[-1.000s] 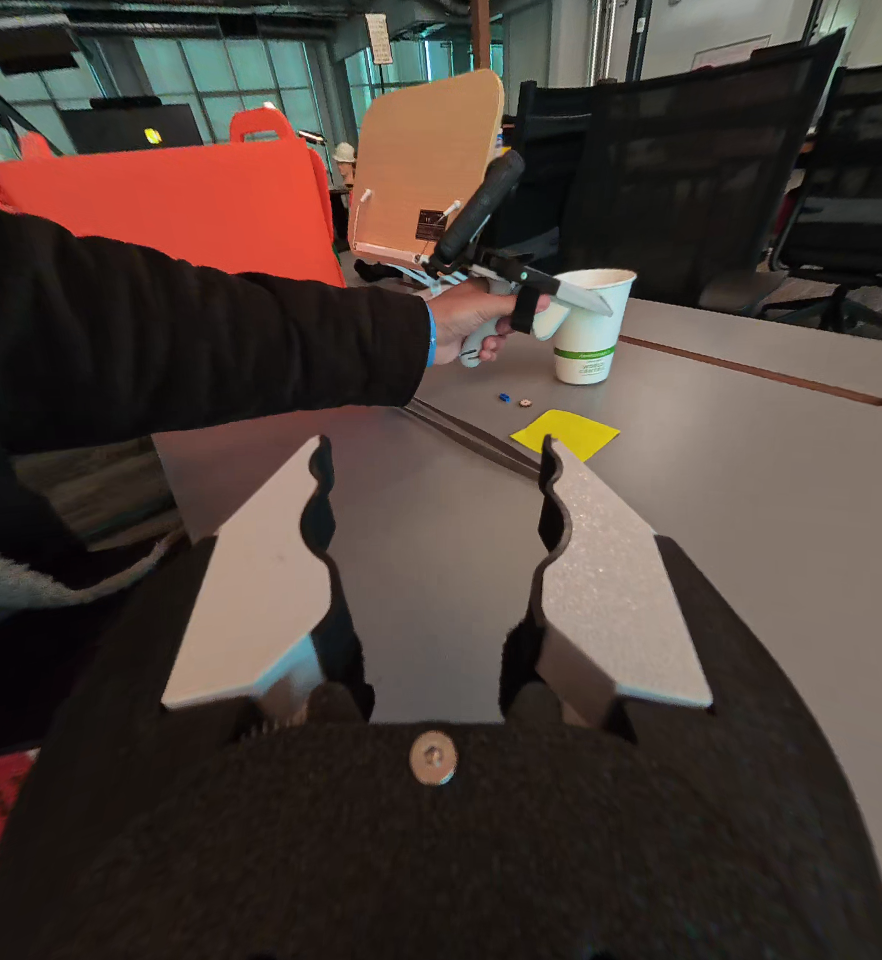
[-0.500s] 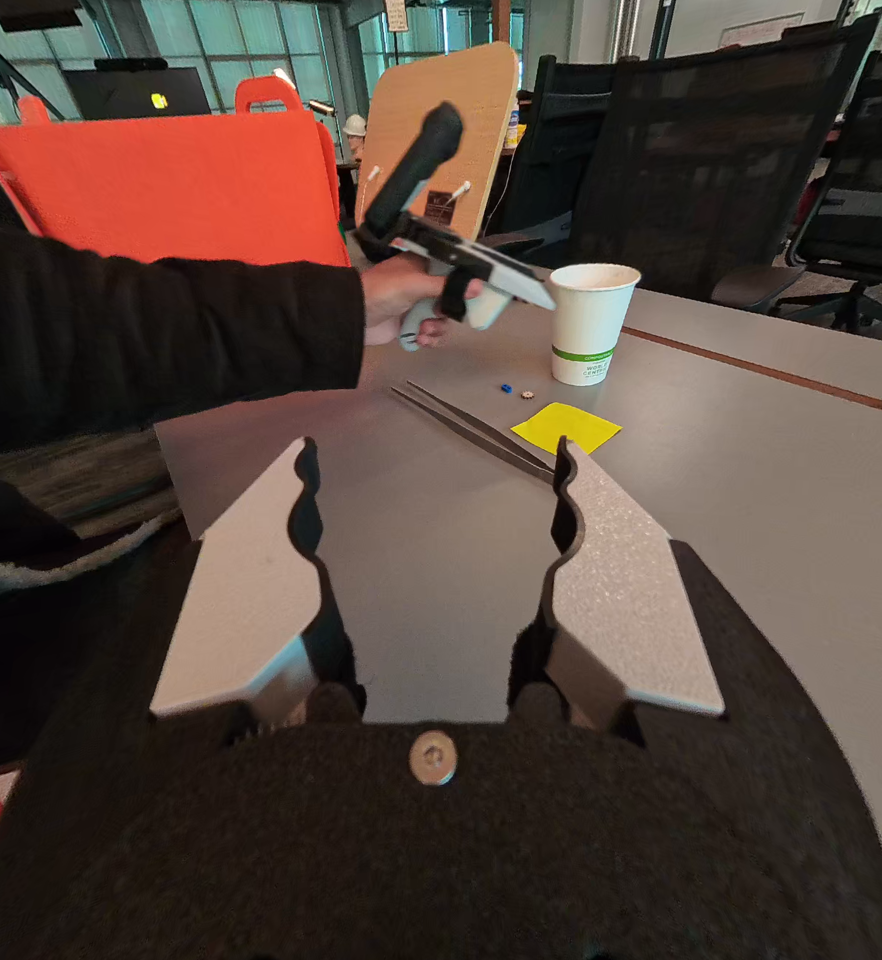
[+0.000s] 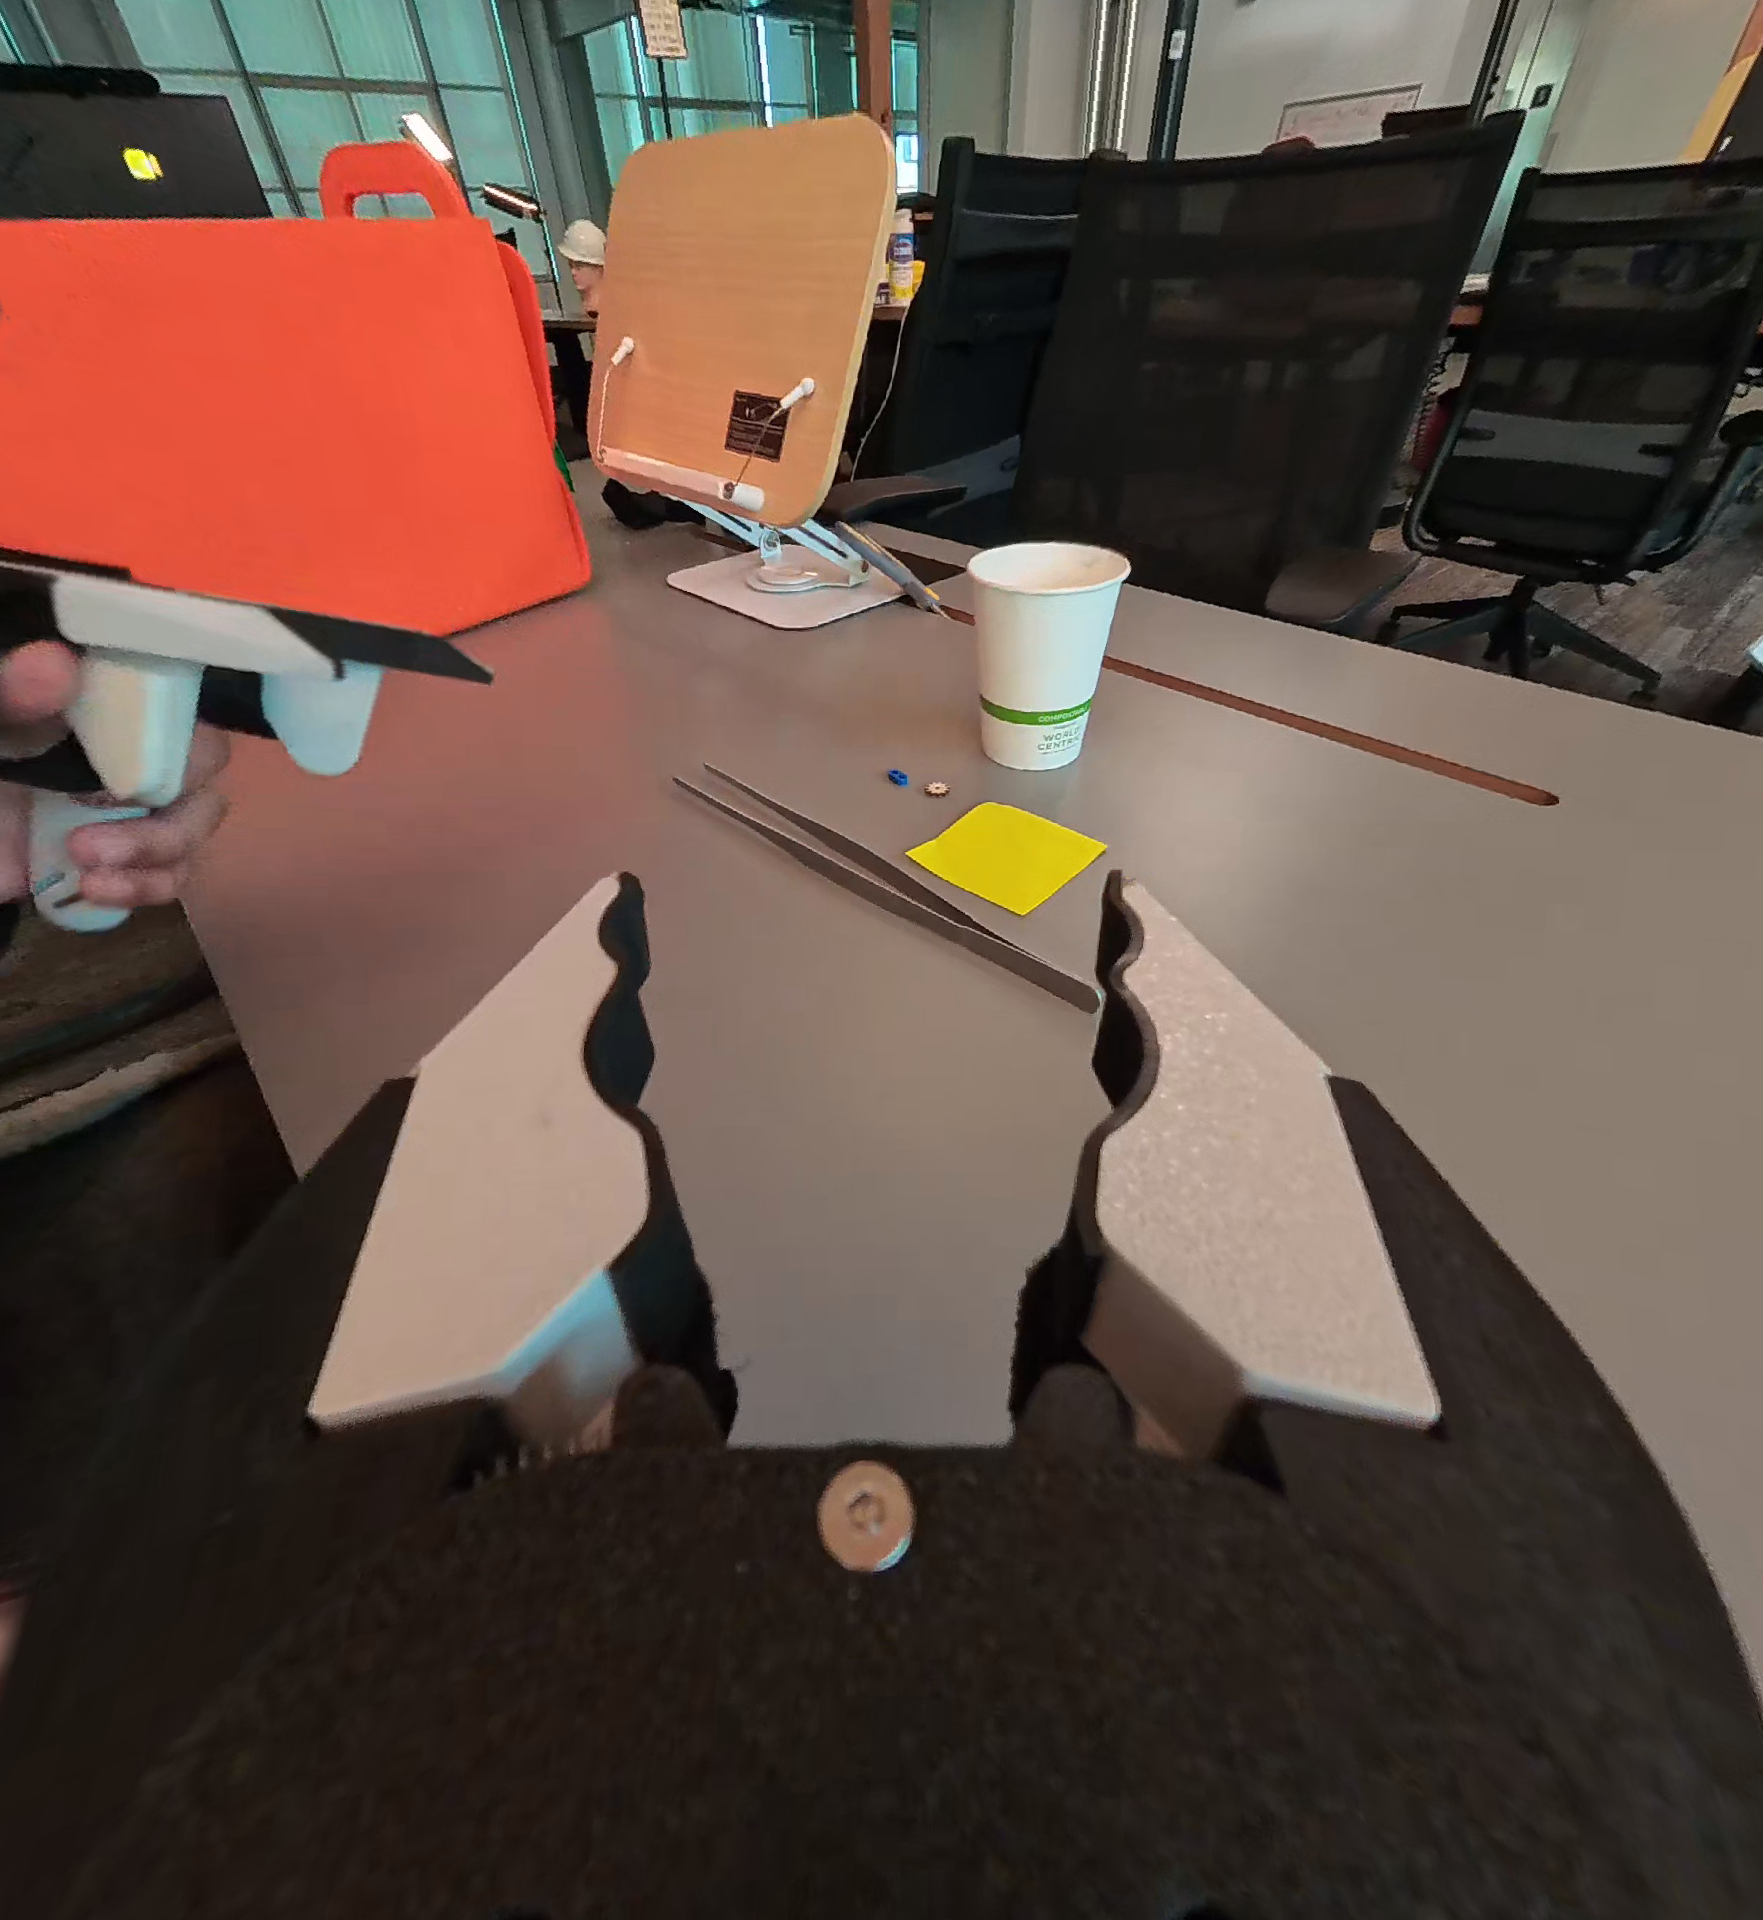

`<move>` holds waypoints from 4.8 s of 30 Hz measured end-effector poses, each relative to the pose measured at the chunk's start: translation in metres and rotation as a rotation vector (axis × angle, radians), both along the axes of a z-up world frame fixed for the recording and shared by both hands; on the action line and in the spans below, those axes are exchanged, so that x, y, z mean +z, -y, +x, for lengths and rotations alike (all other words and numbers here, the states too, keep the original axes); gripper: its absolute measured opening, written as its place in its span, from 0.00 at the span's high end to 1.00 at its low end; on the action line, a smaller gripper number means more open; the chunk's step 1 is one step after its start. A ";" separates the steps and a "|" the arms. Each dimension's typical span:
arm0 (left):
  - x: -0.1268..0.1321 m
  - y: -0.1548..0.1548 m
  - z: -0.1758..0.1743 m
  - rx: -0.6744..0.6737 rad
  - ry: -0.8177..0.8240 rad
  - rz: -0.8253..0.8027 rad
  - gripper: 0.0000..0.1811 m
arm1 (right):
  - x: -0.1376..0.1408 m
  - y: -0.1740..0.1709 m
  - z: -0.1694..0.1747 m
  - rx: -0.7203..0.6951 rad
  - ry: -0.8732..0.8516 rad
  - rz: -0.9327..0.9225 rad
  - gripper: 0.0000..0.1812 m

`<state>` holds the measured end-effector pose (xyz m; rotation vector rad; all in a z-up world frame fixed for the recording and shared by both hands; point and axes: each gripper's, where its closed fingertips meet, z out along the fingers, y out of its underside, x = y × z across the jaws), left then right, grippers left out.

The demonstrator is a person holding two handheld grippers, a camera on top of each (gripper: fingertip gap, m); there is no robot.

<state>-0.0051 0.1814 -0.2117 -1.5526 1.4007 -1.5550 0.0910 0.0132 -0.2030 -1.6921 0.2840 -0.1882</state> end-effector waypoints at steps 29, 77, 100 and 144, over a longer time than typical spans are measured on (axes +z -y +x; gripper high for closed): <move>-0.089 -0.044 0.082 -0.434 -0.385 0.738 0.67 | -0.008 -0.006 -0.017 0.068 -0.092 0.005 0.53; 0.031 0.086 0.006 -1.105 -0.042 0.378 0.95 | 0.030 -0.067 -0.079 0.684 -0.180 0.063 0.92; 0.062 0.012 -0.036 -0.189 0.197 0.293 0.78 | 0.038 -0.028 -0.005 0.205 0.208 0.083 0.92; -0.024 -0.030 -0.025 -0.014 -0.096 0.309 0.72 | -0.082 -0.163 0.081 0.194 0.050 -0.179 0.91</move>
